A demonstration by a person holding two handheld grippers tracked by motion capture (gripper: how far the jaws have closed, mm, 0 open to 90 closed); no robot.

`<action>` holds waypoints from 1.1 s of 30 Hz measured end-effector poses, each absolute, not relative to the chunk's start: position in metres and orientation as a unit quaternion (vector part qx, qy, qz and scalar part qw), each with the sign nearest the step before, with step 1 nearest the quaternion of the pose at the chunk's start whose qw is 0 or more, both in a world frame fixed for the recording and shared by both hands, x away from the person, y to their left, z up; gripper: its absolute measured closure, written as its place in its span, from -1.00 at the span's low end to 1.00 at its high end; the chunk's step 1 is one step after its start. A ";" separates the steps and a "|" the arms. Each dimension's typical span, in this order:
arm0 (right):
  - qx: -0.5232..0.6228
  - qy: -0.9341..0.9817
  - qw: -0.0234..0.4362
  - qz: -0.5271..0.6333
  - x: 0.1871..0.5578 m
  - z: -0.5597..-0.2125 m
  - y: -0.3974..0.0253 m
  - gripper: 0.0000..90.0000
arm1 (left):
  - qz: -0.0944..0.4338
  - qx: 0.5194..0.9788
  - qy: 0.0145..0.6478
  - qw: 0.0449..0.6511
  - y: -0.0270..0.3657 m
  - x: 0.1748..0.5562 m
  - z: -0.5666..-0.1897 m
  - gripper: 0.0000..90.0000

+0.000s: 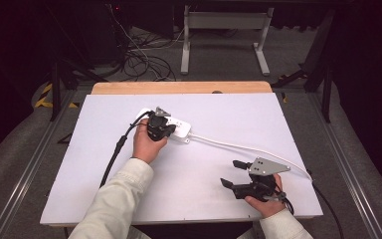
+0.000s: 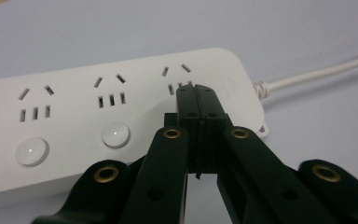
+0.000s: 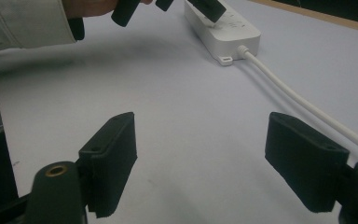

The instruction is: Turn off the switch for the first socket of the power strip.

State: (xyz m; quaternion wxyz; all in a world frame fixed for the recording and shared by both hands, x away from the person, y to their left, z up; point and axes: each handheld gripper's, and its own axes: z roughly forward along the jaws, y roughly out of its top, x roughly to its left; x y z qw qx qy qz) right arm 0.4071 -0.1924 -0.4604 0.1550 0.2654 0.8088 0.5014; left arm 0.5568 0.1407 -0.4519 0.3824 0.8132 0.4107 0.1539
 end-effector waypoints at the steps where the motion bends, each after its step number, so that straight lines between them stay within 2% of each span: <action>1: 0.267 0.808 0.155 0.502 0.407 -0.460 -0.193 -0.43 | 0.154 0.811 0.409 0.389 0.141 0.555 -0.448 1.00; 7: 0.266 0.807 0.157 0.502 0.406 -0.460 -0.192 -0.43 | 0.165 0.802 0.405 0.407 0.145 0.548 -0.431 1.00; 12: 0.269 0.807 0.157 0.501 0.407 -0.460 -0.192 -0.43 | 0.185 0.807 0.398 0.394 0.152 0.541 -0.423 1.00; 20: 0.271 0.807 0.159 0.500 0.409 -0.461 -0.192 -0.43 | 0.191 0.800 0.384 0.420 0.156 0.528 -0.406 0.98; 25: 0.271 0.808 0.161 0.499 0.408 -0.460 -0.192 -0.43 | 0.192 0.797 0.378 0.431 0.159 0.523 -0.400 0.72; 26: 0.271 0.807 0.161 0.499 0.408 -0.460 -0.192 -0.43 | 0.194 0.795 0.376 0.434 0.159 0.521 -0.398 0.66; 27: 0.271 0.808 0.161 0.498 0.408 -0.460 -0.192 -0.43 | 0.193 0.793 0.374 0.440 0.160 0.520 -0.396 0.50; 28: 0.271 0.808 0.161 0.498 0.408 -0.460 -0.192 -0.43 | 0.199 0.792 0.370 0.442 0.161 0.518 -0.394 0.50; 30: 0.270 0.808 0.161 0.498 0.408 -0.460 -0.192 -0.43 | 0.203 0.790 0.367 0.447 0.163 0.514 -0.391 0.30; 33: 0.271 0.808 0.162 0.498 0.407 -0.460 -0.192 -0.43 | 0.208 0.790 0.360 0.452 0.167 0.506 -0.385 0.16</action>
